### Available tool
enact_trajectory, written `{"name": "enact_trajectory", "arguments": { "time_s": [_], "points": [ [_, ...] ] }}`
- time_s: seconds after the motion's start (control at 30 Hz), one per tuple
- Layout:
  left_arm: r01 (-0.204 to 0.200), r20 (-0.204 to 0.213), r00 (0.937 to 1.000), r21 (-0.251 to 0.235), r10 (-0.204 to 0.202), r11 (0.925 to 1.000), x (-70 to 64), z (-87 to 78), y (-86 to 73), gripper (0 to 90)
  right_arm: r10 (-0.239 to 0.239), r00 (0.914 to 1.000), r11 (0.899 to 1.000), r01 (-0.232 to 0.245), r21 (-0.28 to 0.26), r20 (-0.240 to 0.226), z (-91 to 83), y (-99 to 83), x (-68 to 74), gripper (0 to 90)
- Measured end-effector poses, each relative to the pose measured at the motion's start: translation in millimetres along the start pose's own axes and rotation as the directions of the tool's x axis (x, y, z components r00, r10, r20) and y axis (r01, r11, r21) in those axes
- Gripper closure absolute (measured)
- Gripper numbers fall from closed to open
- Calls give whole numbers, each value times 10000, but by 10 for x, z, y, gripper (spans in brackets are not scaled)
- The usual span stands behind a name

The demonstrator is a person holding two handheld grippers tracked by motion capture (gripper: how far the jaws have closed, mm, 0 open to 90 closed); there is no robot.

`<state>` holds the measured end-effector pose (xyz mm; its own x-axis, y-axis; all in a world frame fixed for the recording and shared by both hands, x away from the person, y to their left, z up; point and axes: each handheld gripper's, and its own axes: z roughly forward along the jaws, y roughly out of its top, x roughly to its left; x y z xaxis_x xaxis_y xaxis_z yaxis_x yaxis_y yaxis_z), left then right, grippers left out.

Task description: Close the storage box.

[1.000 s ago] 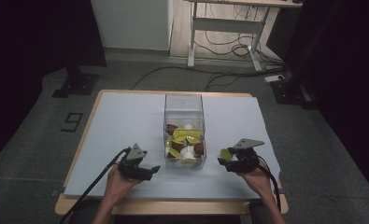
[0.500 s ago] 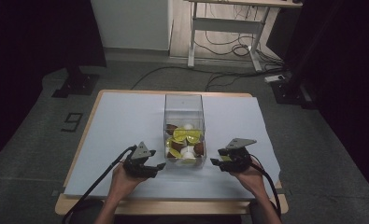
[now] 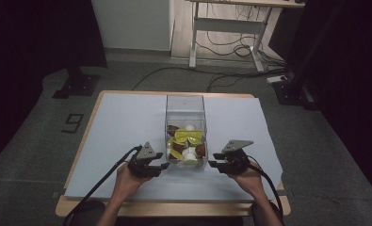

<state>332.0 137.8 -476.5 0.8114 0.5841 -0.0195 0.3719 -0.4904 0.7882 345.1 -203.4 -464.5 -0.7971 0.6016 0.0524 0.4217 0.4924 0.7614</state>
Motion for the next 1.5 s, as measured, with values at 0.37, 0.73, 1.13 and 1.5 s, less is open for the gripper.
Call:
{"name": "enact_trajectory", "arguments": {
  "time_s": [0.37,0.73,1.13,1.5],
  "points": [
    [-316,47,9995,-12,316,9995,-24,32,23,609,-297,9995,9995,298,127,-90,72,40,81,684],
    [-302,-281,9992,-173,297,9994,1,13,34,667,-329,9995,9994,329,-79,12,92,101,91,720],
    [-127,-253,9996,-352,118,9993,44,23,42,696,-296,9988,9995,301,-113,388,105,114,104,735],
    [210,-402,9989,-452,-228,9988,112,63,60,703,-290,9984,9991,305,-289,477,61,149,167,726]
  ]
}}
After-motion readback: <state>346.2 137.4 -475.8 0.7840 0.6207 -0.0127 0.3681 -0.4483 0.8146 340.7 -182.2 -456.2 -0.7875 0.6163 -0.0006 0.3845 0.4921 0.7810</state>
